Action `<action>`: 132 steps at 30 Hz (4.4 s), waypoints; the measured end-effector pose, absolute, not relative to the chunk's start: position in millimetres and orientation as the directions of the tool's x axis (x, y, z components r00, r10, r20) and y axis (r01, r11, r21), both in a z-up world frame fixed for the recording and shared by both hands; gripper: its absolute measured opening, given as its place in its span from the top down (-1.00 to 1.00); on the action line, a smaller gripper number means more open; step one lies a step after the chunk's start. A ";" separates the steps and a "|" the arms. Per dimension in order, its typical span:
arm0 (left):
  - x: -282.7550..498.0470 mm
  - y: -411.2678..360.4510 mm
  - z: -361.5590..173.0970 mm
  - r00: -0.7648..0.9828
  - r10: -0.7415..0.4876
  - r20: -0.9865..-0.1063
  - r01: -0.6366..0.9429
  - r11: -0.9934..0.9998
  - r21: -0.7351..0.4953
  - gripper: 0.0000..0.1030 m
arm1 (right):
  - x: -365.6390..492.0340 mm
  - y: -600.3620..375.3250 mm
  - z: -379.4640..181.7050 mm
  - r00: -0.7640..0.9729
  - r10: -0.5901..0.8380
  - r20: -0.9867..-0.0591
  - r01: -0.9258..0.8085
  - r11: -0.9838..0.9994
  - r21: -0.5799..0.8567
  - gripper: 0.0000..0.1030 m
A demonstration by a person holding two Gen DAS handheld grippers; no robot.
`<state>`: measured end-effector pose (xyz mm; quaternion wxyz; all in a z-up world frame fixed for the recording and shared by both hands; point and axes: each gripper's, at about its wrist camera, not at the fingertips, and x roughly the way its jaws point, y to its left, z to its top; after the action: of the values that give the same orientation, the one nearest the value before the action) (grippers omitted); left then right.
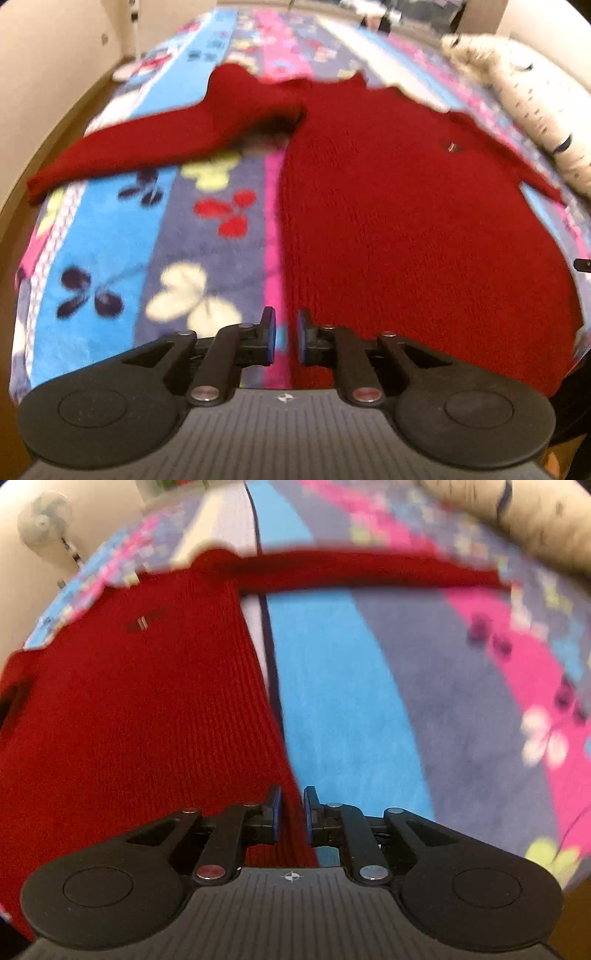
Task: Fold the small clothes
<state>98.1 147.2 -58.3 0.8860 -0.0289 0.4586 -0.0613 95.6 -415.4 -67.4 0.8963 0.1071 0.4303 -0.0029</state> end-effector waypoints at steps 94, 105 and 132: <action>270.6 70.2 -9.9 0.891 -0.238 -0.388 0.265 0.964 0.016 -0.07 | 290.3 -290.0 -63.4 0.733 0.352 -0.582 -0.165 0.922 0.350 0.22; 321.6 204.7 -22.0 0.723 0.265 -0.638 -0.389 0.919 -0.059 -0.07 | 337.6 -245.3 -90.5 0.708 0.407 -0.577 -0.173 0.893 0.416 0.22; 324.9 145.2 -17.9 0.761 -0.040 -0.647 -0.067 0.988 -0.139 -0.07 | 349.6 -319.5 -80.5 0.778 -0.029 -0.628 0.255 0.928 0.273 0.97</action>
<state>324.9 145.2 -17.9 0.9352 -0.0772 0.3454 0.0072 349.6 -319.5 -80.5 0.9266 0.1740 0.3245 -0.0768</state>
